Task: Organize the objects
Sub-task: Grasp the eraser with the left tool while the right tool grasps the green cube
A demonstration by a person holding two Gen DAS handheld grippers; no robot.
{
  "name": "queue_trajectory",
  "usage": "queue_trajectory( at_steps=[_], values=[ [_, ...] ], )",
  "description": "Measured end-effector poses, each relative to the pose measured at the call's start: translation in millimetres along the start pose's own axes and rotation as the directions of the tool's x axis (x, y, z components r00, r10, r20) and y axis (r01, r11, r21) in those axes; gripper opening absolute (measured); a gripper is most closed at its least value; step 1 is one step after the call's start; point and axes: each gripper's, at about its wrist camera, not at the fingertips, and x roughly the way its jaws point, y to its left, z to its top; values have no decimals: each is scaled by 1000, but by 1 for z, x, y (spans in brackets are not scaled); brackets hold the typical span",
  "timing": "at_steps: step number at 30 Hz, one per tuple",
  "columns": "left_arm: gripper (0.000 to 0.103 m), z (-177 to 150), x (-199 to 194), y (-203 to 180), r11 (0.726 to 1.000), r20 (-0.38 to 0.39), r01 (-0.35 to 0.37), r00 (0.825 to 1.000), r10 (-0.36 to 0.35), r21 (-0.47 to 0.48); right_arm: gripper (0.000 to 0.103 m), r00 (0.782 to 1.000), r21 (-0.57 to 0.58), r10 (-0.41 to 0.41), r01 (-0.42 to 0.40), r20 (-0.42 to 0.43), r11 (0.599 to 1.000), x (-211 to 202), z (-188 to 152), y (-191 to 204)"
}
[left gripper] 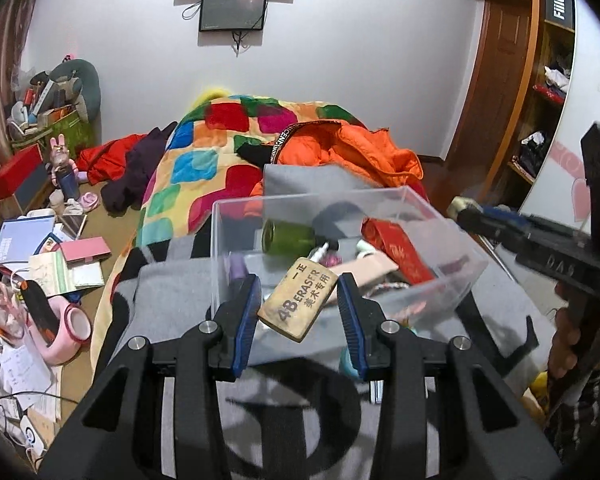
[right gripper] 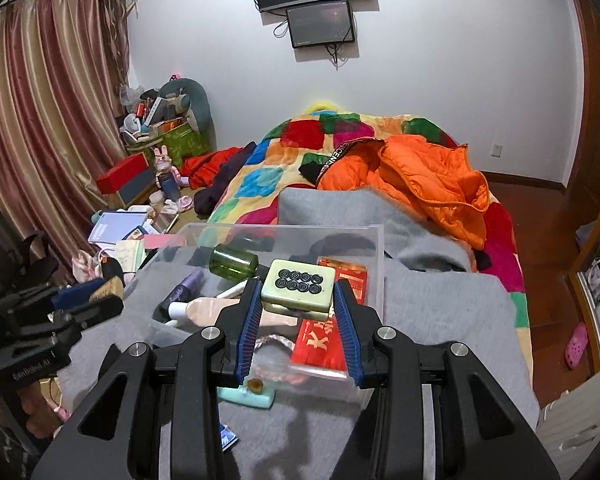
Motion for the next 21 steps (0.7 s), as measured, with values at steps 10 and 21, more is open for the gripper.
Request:
queue_trajectory(
  at_steps=[10, 21],
  values=[
    [39, 10, 53, 11, 999, -96, 0, 995, 4, 42, 33, 995, 23, -14, 16, -100, 1000, 42, -10, -6],
    [39, 5, 78, 6, 999, -150, 26, 988, -20, 43, 33, 989, -32, -66, 62, -131, 998, 55, -20, 5]
  ],
)
